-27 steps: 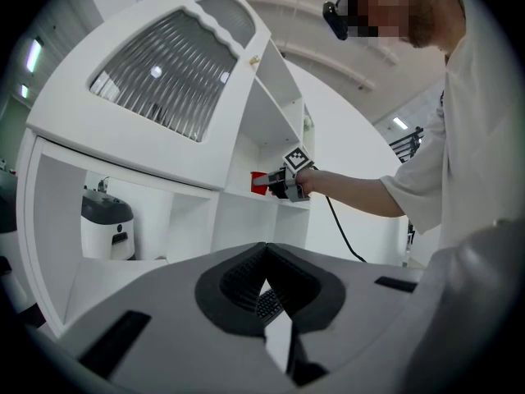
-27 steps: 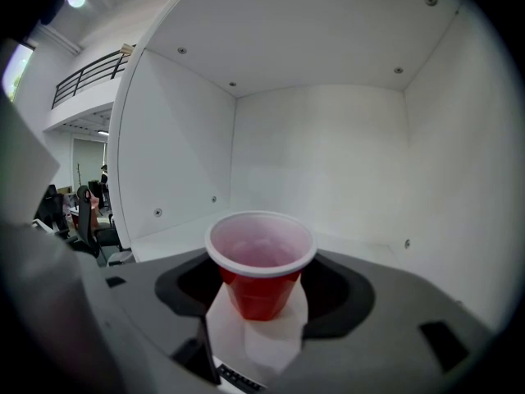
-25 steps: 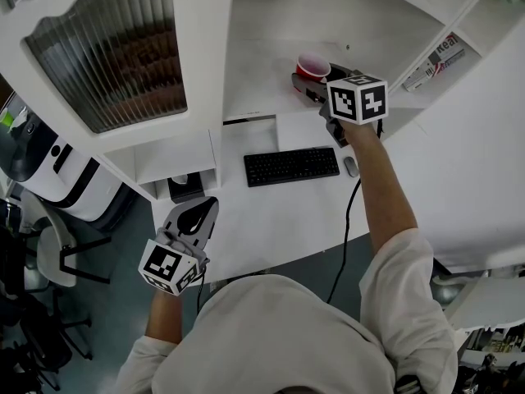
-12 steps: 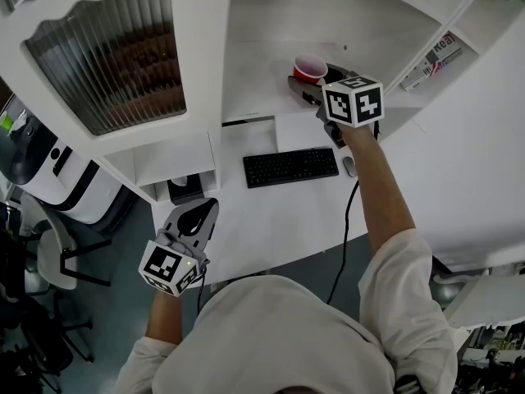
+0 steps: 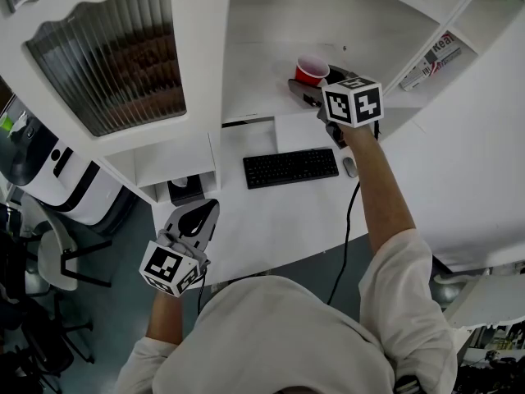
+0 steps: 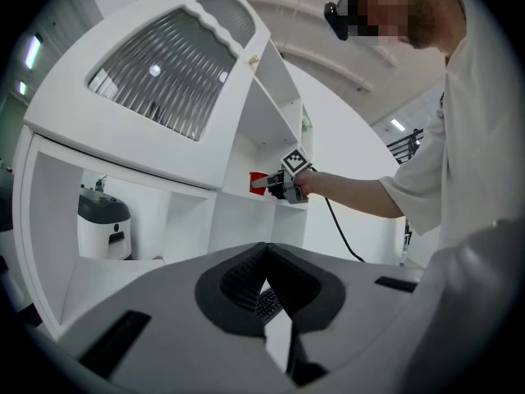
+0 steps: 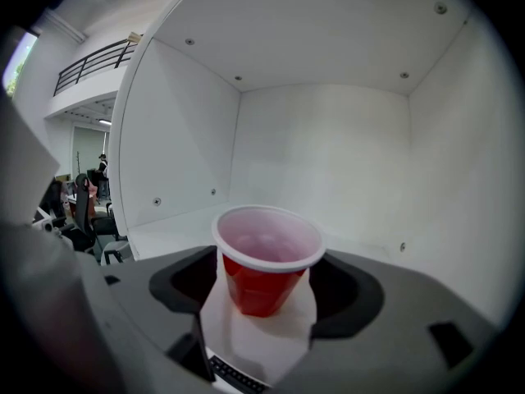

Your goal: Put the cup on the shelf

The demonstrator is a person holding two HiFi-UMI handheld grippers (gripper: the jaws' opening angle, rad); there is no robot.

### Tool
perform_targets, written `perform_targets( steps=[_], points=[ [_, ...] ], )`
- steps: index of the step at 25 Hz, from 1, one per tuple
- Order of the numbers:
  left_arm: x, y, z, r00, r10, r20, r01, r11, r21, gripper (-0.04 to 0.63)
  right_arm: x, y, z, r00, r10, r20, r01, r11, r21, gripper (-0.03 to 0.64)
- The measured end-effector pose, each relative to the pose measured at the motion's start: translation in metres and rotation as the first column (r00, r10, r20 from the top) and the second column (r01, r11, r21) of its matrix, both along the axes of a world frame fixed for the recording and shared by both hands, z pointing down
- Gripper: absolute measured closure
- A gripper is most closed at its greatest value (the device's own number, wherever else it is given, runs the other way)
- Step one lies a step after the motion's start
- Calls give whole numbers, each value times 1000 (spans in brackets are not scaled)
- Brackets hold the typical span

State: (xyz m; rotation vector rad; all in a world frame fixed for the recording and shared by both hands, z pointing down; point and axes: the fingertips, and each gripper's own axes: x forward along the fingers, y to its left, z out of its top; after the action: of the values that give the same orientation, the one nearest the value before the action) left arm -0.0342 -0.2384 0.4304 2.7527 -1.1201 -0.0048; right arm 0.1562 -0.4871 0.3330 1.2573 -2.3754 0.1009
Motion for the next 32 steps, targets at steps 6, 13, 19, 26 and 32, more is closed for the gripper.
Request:
perform_targets(
  steps=[6,13,19,26,32],
  points=[
    [2,0,0,1000,5,0,-5,1000,2,594,0,2,5,999,-12,-49,12,1000,-9,249],
    [3,1,-1,1000,11,3,-11,1000,3,595,4,3,-1,1000,-5,-11,5,1000,2,229],
    [4,2,-4,1000,20,5,-20,1000,10,594,8,8,-5,1000,0,20,0,1000,11,213],
    [8,6,-8,999,38,2,-38,999,20,594,15,20,-15,999,11,32,-12,1000,28,213],
    [11,8,-12,998,65,7,-65,997,29,594,22,39,-22,998,22,61,-24,999,37,219]
  ],
)
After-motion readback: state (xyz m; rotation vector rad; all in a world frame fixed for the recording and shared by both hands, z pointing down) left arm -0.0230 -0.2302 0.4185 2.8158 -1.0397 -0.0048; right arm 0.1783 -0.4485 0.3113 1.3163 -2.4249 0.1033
